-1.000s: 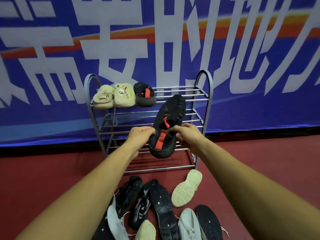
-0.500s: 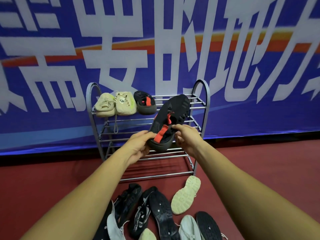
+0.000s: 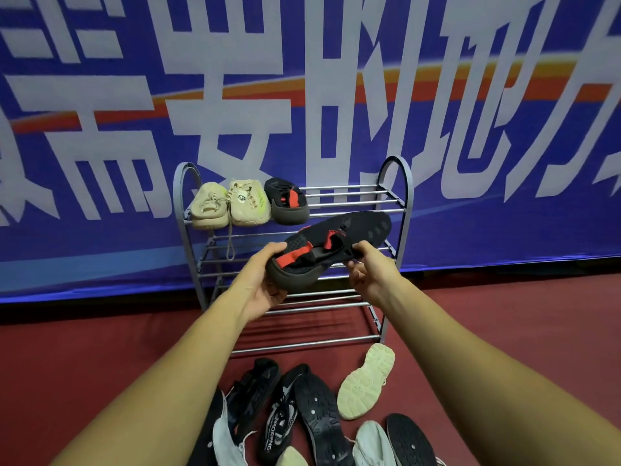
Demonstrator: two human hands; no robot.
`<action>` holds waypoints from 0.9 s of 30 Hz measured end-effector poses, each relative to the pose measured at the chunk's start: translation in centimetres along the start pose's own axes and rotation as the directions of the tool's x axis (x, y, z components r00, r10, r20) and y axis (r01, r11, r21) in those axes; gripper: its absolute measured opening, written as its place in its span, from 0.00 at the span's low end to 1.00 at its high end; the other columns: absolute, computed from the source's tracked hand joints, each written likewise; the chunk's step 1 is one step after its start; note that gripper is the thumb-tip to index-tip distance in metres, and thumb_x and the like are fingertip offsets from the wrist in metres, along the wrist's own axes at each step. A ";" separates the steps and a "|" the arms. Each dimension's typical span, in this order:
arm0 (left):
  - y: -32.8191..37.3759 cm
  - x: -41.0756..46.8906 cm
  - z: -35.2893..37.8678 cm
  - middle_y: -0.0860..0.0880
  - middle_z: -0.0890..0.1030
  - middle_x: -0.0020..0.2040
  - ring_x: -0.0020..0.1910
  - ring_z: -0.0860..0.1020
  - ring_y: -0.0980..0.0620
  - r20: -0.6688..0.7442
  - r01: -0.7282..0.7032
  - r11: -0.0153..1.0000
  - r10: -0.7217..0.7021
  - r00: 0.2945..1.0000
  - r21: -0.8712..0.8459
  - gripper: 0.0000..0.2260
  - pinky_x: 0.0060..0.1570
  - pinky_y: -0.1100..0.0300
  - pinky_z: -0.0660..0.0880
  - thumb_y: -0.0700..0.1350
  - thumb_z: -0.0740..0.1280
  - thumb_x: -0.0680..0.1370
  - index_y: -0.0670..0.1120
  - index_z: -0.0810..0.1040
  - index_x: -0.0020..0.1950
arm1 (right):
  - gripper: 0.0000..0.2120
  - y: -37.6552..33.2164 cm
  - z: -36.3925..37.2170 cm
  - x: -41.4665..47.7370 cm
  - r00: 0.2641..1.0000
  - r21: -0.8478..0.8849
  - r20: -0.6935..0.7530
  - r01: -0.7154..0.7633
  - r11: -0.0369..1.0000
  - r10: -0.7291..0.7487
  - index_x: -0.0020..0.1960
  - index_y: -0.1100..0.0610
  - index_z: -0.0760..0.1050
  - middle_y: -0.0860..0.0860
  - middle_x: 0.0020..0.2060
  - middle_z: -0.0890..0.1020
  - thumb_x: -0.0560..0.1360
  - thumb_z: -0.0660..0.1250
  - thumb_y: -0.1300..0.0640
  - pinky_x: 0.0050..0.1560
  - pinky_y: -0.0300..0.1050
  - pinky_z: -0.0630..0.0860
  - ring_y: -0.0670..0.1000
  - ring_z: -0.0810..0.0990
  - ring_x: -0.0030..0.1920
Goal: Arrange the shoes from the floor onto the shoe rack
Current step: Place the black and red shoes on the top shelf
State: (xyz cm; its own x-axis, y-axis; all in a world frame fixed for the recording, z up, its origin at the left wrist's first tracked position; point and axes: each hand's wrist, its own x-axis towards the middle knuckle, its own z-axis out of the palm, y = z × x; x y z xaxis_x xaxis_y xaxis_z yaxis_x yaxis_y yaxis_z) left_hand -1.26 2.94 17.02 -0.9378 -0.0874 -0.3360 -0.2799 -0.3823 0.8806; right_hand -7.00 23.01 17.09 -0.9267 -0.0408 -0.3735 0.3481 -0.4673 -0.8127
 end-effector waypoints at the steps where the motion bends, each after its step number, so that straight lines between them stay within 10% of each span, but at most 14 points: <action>1: 0.1 0.2 -0.2 0.49 0.84 0.40 0.39 0.80 0.51 0.010 -0.009 0.999 0.010 1.000 -0.049 0.16 0.35 0.59 0.73 0.56 0.75 0.70 0.47 0.82 0.51 | 0.06 0.0 0.0 0.2 1.000 0.023 -0.009 -0.012 1.000 0.013 0.51 0.61 0.74 0.59 0.46 0.82 0.78 0.67 0.59 0.17 0.33 0.65 0.44 0.75 0.23; 10: -0.6 1.0 -1.1 0.46 0.83 0.48 0.41 0.77 0.52 -0.022 -0.049 0.996 0.047 0.999 -0.074 0.20 0.31 0.61 0.67 0.55 0.75 0.72 0.49 0.79 0.60 | 0.10 0.2 0.5 0.8 0.999 0.076 -0.052 -0.006 0.997 0.010 0.57 0.60 0.74 0.63 0.60 0.82 0.78 0.68 0.59 0.17 0.32 0.65 0.43 0.74 0.26; 17: -0.8 1.4 0.1 0.45 0.81 0.46 0.40 0.76 0.52 -0.009 -0.013 1.000 0.012 1.000 -0.020 0.12 0.32 0.61 0.66 0.48 0.72 0.73 0.46 0.76 0.53 | 0.10 -0.1 1.0 0.7 0.995 0.026 0.012 0.096 0.995 -0.096 0.57 0.60 0.79 0.55 0.44 0.83 0.77 0.72 0.57 0.23 0.34 0.64 0.44 0.74 0.27; 27: -1.1 2.7 1.3 0.48 0.79 0.38 0.33 0.72 0.52 -0.051 -0.080 0.991 0.075 0.996 -0.108 0.15 0.27 0.61 0.66 0.51 0.71 0.69 0.46 0.76 0.52 | 0.22 -1.7 0.6 0.9 0.987 0.114 -0.120 0.117 0.987 -0.103 0.60 0.55 0.78 0.51 0.49 0.85 0.75 0.70 0.40 0.30 0.38 0.71 0.46 0.77 0.30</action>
State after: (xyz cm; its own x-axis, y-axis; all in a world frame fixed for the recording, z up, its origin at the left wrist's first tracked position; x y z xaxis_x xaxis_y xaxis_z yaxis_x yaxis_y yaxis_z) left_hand -3.73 4.30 15.54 -0.9445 -0.1622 -0.2857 -0.1804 -0.4708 0.8636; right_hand -8.51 23.23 18.42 -0.9342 0.1136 -0.3383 0.2187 -0.5668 -0.7943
